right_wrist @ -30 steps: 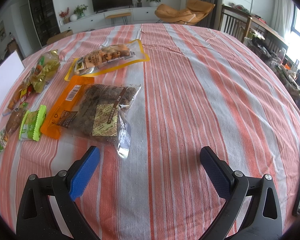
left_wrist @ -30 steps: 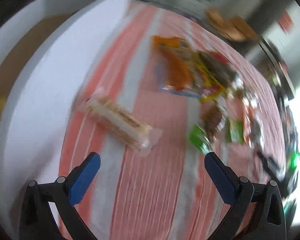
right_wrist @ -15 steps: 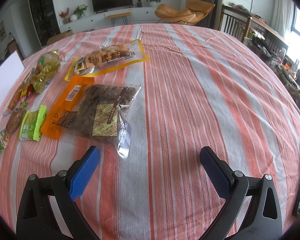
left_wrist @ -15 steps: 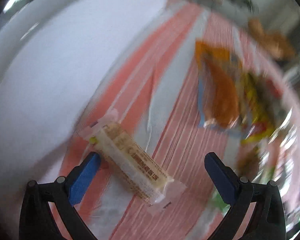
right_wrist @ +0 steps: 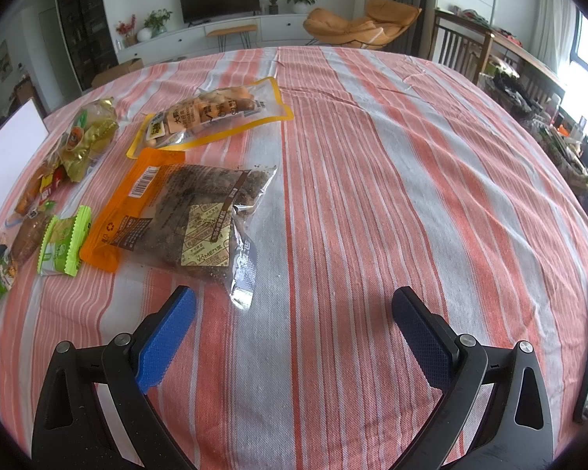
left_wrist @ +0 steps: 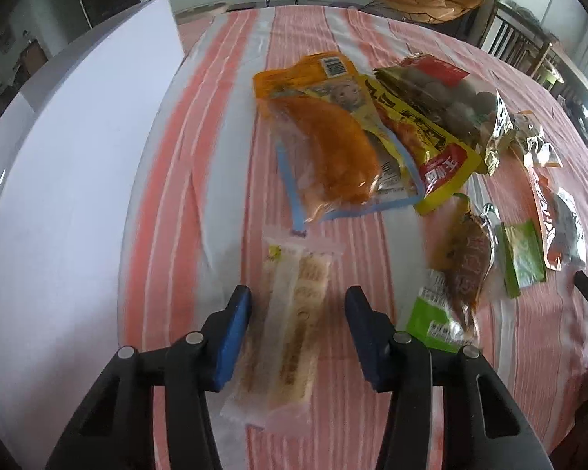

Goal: Organize snacks
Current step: 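Grasp the long cream wafer-bar packet with the left tool and set it on the cloth, then lift the cream bar packet with the left tool while the right tool grasps the orange-topped snack bag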

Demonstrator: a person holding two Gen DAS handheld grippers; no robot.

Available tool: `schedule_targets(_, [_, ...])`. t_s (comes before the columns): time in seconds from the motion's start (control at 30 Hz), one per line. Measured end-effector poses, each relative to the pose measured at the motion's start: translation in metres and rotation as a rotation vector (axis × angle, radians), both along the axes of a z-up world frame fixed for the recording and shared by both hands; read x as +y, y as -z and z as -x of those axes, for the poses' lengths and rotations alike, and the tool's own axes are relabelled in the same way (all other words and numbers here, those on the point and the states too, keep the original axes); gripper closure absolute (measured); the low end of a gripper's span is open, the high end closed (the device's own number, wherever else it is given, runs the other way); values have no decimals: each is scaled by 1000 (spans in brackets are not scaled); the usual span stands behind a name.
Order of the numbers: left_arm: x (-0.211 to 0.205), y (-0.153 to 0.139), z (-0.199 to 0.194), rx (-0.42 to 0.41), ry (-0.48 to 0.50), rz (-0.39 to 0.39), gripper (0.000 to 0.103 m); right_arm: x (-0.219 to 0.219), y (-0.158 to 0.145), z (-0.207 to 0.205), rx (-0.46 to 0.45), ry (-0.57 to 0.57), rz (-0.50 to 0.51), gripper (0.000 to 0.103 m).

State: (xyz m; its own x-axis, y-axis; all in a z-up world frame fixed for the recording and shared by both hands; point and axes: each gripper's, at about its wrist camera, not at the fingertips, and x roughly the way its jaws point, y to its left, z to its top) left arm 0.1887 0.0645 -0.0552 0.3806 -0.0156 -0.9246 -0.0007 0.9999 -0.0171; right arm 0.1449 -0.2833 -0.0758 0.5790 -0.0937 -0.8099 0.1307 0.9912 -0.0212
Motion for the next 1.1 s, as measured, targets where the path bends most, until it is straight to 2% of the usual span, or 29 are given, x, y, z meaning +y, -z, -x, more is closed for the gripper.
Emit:
schedule_targets(0.1, [4,1,7,-31,13,-8,52,-1,0,-1,0,0,0,2])
schedule_targets(0.17, [6,4,11,-53,5,-41,35,-1,0,-1,0,0,0,2])
schedule_targets(0.2, [9,7,12,-57,-11,-44,19,-1,0,-1,0,0,0,2])
schedule_targets(0.27, [22,14,12,-90,-49,-1,11,0,0,0,0,0,0,2])
schedule_targets(0.33, [18,16,16,-120,-29,-23,9,-1,0,-1,0,0,0,2])
schedule_targets(0.57, [15,19,33,-214,-8,-18,2,0,0,0,0,0,0,2])
schedule_targets(1.0, [16,16,39,-221,-10,-14,0,1,-2,5,-3,0,-6,2])
schedule_targets(1.07, [16,15,39,-221,-10,-14,0,-4,-8,14,-14,2,-23,4])
schedule_targets(1.1, [16,15,39,-221,-10,-14,0,-12,-11,19,-45,24,-72,3])
